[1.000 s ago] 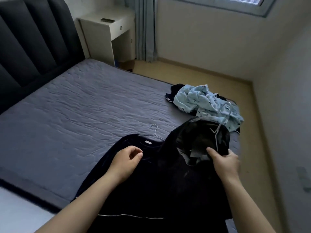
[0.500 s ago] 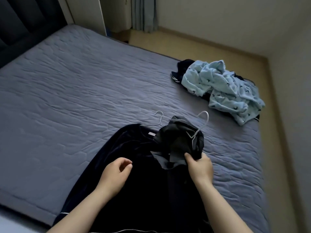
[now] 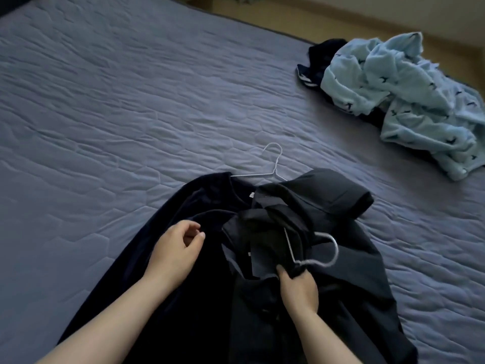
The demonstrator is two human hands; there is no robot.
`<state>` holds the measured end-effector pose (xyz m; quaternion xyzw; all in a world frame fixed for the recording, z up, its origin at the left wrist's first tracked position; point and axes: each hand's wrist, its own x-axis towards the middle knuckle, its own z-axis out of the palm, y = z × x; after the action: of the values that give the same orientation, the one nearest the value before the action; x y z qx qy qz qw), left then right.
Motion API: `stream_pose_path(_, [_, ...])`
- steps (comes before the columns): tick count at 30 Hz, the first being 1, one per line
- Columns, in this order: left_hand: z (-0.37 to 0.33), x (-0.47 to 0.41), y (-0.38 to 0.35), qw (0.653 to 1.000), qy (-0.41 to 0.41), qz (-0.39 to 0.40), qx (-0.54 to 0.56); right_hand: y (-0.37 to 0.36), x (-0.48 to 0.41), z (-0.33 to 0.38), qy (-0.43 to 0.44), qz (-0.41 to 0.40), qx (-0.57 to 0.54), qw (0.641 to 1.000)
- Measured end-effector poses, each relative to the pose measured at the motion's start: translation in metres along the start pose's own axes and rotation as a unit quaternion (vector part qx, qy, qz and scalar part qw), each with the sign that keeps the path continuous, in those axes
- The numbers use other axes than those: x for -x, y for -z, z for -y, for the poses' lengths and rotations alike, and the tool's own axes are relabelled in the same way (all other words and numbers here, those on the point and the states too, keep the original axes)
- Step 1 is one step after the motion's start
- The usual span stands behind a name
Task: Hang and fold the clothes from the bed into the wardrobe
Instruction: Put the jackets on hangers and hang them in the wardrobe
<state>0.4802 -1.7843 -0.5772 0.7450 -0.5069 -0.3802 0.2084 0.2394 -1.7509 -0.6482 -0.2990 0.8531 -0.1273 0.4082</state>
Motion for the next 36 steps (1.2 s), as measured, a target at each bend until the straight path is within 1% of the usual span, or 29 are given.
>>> stream_pose_path(3, [0.019,-0.043,-0.017,0.999,-0.01,-0.015,-0.04,-0.025,-0.027,-0.027,-0.046,-0.021,-0.002,0.999])
stream_pose_path(6, [0.036,-0.074,-0.028,0.995,-0.014,-0.03,-0.098,-0.037,-0.053,-0.035,-0.067,-0.031,0.016,0.997])
stream_pose_path(10, [0.057,-0.104,-0.043,0.986,-0.026,-0.036,-0.162,-0.061,-0.071,-0.035,-0.055,-0.049,0.092,0.993])
stream_pose_path(13, [0.062,-0.131,-0.065,0.979,-0.068,-0.036,-0.19,-0.074,-0.084,-0.045,-0.041,-0.069,0.132,0.988])
stream_pose_path(15, [0.063,-0.146,-0.08,0.972,-0.095,-0.039,-0.21,-0.077,-0.089,-0.052,-0.037,-0.073,0.143,0.986])
stream_pose_path(18, [0.059,-0.17,-0.099,0.964,-0.107,-0.037,-0.241,-0.078,-0.095,-0.061,-0.031,-0.079,0.148,0.985])
stream_pose_path(20, [0.056,-0.187,-0.104,0.955,-0.102,-0.025,-0.277,-0.077,-0.096,-0.065,-0.033,-0.076,0.15,0.985])
stream_pose_path(24, [0.053,-0.211,-0.109,0.939,-0.063,0.041,-0.335,-0.075,-0.096,-0.068,-0.036,-0.077,0.158,0.984])
stream_pose_path(26, [0.054,-0.215,-0.113,0.929,-0.054,0.059,-0.36,-0.075,-0.099,-0.066,-0.034,-0.083,0.154,0.984])
stream_pose_path(28, [0.056,-0.217,-0.115,0.925,-0.049,0.051,-0.374,-0.075,-0.1,-0.064,-0.033,-0.085,0.159,0.983])
stream_pose_path(33, [0.052,-0.229,-0.109,0.934,-0.004,0.02,-0.357,-0.079,-0.098,-0.063,-0.025,-0.091,0.164,0.982])
stream_pose_path(36, [0.053,-0.226,-0.115,0.927,-0.039,0.009,-0.373,-0.078,-0.103,-0.063,-0.022,-0.104,0.163,0.981])
